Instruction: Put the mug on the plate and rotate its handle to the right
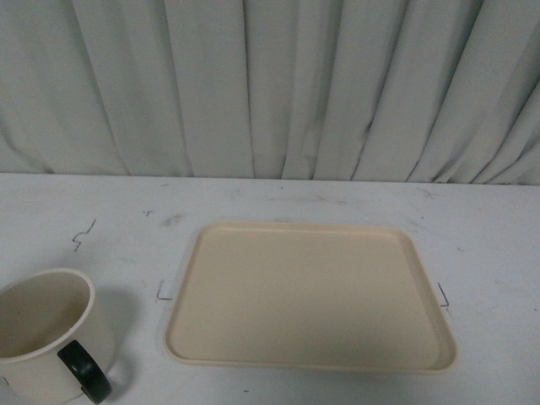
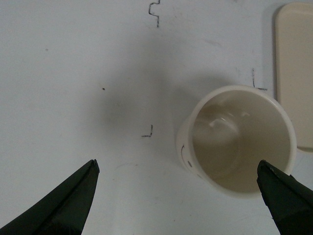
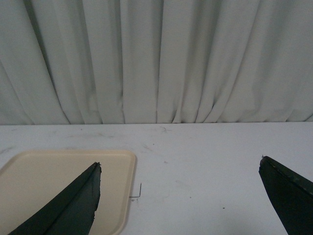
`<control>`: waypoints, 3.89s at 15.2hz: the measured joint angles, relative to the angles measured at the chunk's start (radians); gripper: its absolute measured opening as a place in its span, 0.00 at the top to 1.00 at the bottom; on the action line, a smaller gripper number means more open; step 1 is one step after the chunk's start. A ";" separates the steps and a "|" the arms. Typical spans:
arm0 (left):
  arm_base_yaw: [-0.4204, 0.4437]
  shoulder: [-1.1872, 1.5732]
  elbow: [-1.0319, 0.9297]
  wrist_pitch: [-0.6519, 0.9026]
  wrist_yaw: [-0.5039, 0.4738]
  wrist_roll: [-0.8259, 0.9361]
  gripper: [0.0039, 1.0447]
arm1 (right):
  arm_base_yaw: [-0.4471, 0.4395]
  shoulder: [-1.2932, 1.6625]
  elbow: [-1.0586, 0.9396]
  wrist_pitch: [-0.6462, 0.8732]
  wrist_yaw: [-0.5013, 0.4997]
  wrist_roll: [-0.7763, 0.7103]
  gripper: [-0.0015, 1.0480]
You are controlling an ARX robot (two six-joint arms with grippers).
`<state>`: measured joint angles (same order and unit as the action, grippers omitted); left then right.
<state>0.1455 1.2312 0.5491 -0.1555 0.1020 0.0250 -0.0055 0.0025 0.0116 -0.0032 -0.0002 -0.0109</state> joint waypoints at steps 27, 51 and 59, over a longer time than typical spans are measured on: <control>-0.698 0.698 0.604 0.016 -0.124 -0.063 0.98 | 0.000 0.000 0.000 0.000 0.000 0.000 0.06; -0.544 0.262 0.113 0.900 -0.459 -0.029 0.37 | 0.000 0.000 0.000 -0.001 0.000 0.000 0.06; -0.309 -0.154 -0.341 1.023 -0.278 -0.025 0.99 | 0.000 0.000 0.000 0.000 0.000 0.000 0.06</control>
<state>-0.1635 1.0767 0.2077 0.8673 -0.1761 -0.0002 -0.0055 0.0025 0.0116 -0.0036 -0.0006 -0.0109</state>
